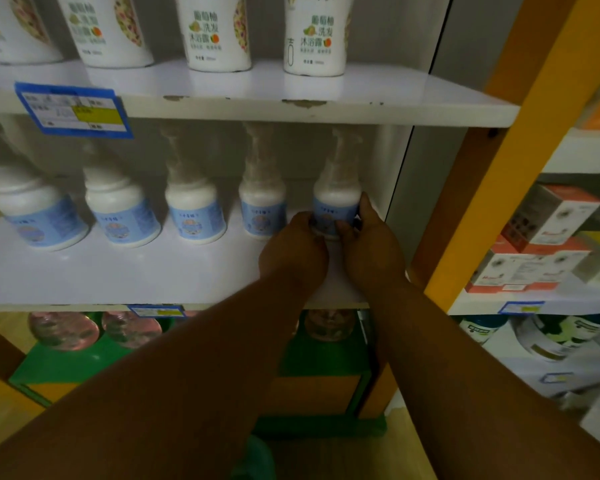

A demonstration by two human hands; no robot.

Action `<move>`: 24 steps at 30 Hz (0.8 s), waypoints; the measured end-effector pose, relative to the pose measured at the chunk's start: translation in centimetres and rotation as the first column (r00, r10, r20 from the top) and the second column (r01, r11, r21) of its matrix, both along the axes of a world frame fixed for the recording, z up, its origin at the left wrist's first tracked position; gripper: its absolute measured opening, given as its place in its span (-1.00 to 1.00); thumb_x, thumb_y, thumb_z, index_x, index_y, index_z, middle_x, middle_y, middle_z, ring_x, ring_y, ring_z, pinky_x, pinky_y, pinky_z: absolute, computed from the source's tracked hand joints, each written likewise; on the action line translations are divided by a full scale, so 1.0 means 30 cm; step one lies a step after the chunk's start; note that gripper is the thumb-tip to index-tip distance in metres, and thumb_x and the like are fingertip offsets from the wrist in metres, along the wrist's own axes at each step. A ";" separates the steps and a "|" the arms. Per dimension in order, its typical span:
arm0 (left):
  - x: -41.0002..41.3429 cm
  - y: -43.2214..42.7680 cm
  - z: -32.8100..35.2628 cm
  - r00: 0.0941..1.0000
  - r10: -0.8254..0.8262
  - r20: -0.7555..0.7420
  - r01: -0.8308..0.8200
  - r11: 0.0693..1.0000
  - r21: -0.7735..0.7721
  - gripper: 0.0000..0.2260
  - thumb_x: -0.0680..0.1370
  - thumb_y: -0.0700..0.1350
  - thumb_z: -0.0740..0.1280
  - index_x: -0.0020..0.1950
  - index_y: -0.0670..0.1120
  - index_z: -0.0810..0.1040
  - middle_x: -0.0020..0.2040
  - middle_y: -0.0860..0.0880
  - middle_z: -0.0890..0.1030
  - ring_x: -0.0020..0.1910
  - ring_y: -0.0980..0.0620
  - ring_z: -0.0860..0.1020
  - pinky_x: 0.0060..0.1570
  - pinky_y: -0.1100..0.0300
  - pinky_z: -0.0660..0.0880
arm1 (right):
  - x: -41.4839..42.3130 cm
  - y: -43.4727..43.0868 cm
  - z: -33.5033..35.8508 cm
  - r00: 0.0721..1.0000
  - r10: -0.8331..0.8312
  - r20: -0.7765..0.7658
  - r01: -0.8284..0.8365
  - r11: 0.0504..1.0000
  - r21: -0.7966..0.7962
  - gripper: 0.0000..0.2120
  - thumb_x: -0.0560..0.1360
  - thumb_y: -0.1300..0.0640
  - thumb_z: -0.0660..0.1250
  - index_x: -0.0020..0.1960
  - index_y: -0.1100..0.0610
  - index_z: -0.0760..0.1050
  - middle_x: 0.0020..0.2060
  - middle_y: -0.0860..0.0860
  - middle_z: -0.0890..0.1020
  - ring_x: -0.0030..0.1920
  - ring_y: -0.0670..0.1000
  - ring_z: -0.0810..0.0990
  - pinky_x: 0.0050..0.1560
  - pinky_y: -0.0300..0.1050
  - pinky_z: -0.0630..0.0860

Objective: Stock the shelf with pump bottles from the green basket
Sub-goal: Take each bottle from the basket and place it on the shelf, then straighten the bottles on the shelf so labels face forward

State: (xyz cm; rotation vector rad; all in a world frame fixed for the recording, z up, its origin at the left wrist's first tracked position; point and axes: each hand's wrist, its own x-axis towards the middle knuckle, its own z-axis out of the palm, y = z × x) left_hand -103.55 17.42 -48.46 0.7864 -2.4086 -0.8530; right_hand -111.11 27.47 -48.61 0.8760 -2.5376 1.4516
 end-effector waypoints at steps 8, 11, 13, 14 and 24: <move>0.003 0.005 -0.003 1.000 -0.008 -0.024 0.007 1.000 -0.029 -0.64 0.58 -0.02 0.21 0.38 0.09 0.40 0.25 0.00 0.58 0.17 -0.06 0.55 0.04 0.07 0.44 | 0.008 0.006 0.005 1.000 -0.005 0.011 0.005 1.000 0.005 -0.38 0.62 0.01 0.25 0.60 -0.04 0.07 0.37 0.01 0.52 0.31 0.04 0.53 0.25 0.00 0.51; 0.008 0.003 -0.007 0.999 -0.032 -0.033 0.031 0.999 -0.030 -0.64 0.56 -0.03 0.22 0.37 0.08 0.41 0.22 0.01 0.58 0.15 -0.05 0.56 -0.01 0.13 0.42 | 0.009 0.008 0.006 1.000 0.013 0.010 -0.013 1.000 -0.008 -0.41 0.62 0.03 0.26 0.59 -0.02 0.11 0.37 0.00 0.51 0.31 0.01 0.53 0.25 -0.05 0.51; 0.025 0.001 0.002 0.996 -0.086 -0.023 0.086 0.996 -0.018 -0.60 0.55 -0.04 0.24 0.40 0.07 0.39 0.23 0.01 0.58 0.14 -0.03 0.56 0.00 0.14 0.42 | 0.009 0.005 0.005 1.000 0.023 0.002 -0.023 1.000 -0.016 -0.42 0.62 0.02 0.27 0.58 0.00 0.13 0.37 0.00 0.52 0.30 0.01 0.54 0.25 -0.02 0.51; 0.044 -0.001 0.009 0.992 -0.127 -0.019 0.127 0.992 0.012 -0.56 0.55 -0.05 0.26 0.44 0.07 0.35 0.26 0.00 0.56 0.14 0.00 0.56 0.02 0.16 0.43 | 0.008 0.004 0.005 1.000 0.024 0.005 -0.024 0.999 -0.028 -0.43 0.62 0.01 0.27 0.57 0.00 0.15 0.36 -0.01 0.52 0.30 0.02 0.54 0.24 0.00 0.52; 0.804 -0.227 0.042 0.981 -0.170 -0.089 0.159 0.980 -0.120 -0.63 0.57 0.00 0.28 0.39 0.13 0.44 0.18 0.12 0.58 0.04 0.23 0.57 0.02 0.48 0.46 | 0.119 0.024 0.045 0.999 0.014 0.029 -0.014 1.000 0.005 -0.48 0.52 -0.07 0.35 0.42 0.05 0.33 0.27 0.13 0.57 0.24 0.18 0.56 0.21 0.02 0.46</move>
